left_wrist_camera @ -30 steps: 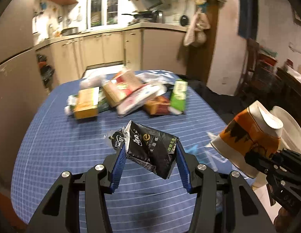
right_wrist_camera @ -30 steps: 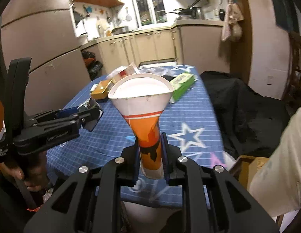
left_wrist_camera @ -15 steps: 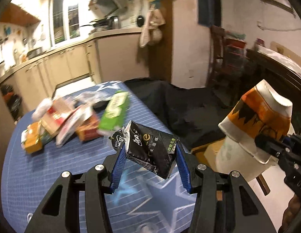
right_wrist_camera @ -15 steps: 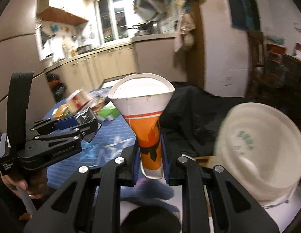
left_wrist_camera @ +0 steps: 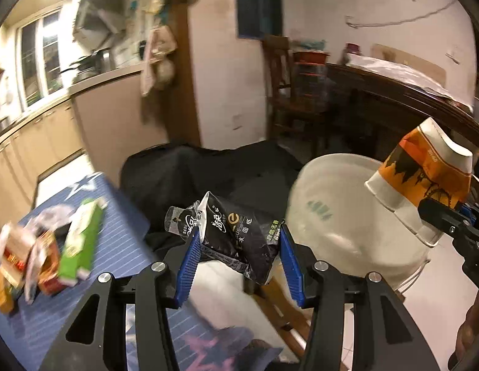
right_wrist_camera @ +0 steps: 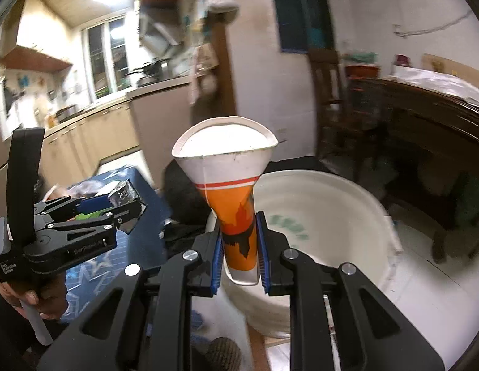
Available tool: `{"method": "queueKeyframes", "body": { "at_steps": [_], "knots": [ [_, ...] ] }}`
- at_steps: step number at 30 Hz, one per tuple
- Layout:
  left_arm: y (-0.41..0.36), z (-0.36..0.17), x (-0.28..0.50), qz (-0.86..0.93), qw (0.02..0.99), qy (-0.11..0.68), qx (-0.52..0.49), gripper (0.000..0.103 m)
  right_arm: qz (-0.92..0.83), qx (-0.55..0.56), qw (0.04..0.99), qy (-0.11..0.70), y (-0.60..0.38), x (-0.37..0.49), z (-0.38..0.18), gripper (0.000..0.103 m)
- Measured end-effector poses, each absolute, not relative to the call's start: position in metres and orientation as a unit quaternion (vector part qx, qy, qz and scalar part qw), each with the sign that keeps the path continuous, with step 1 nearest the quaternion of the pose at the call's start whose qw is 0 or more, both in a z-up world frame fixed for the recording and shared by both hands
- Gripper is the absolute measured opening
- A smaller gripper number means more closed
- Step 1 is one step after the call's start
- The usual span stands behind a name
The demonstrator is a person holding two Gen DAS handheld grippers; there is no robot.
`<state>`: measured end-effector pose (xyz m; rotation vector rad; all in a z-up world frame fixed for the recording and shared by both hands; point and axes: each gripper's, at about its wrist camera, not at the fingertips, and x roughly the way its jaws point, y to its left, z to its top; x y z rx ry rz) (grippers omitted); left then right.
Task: Collect trash
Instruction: 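Carry the paper cup and black bag over the white bucket with both tools, then open both tools to drop the cup and bag into the bucket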
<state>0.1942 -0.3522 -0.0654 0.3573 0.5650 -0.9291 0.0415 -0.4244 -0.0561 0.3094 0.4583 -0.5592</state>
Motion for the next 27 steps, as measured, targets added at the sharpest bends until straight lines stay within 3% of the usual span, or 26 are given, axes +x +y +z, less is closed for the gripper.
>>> {"method": "queueKeyframes", "body": {
  "at_steps": [10, 12, 14, 17, 19, 27],
  "knots": [
    [-0.462, -0.073, 0.174, -0.552, 0.768, 0.272, 0.176, 0.051, -0.342, 0.182, 0.884, 0.262, -0.472, 0.027, -0.084, 0.019],
    [-0.480, -0.083, 0.170, -0.560, 0.759, 0.271, 0.193, 0.054, -0.355, 0.185, 0.873, 0.278, -0.479, 0.028, -0.093, 0.023],
    [-0.497, -0.096, 0.167, -0.558, 0.754, 0.274, 0.211, 0.066, -0.367, 0.187, 0.865, 0.286, -0.485, 0.026, -0.100, 0.023],
    [-0.502, -0.107, 0.163, -0.554, 0.756, 0.273, 0.217, 0.074, -0.377, 0.191, 0.857, 0.294, -0.490, 0.027, -0.108, 0.027],
    [-0.504, -0.110, 0.163, -0.548, 0.761, 0.272, 0.216, 0.078, -0.386, 0.188, 0.855, 0.290, -0.491, 0.027, -0.109, 0.043],
    [-0.488, -0.100, 0.183, -0.529, 0.780, 0.273, 0.193, 0.078, -0.405, 0.170, 0.851, 0.290, -0.495, 0.027, -0.109, 0.044]
  ]
}}
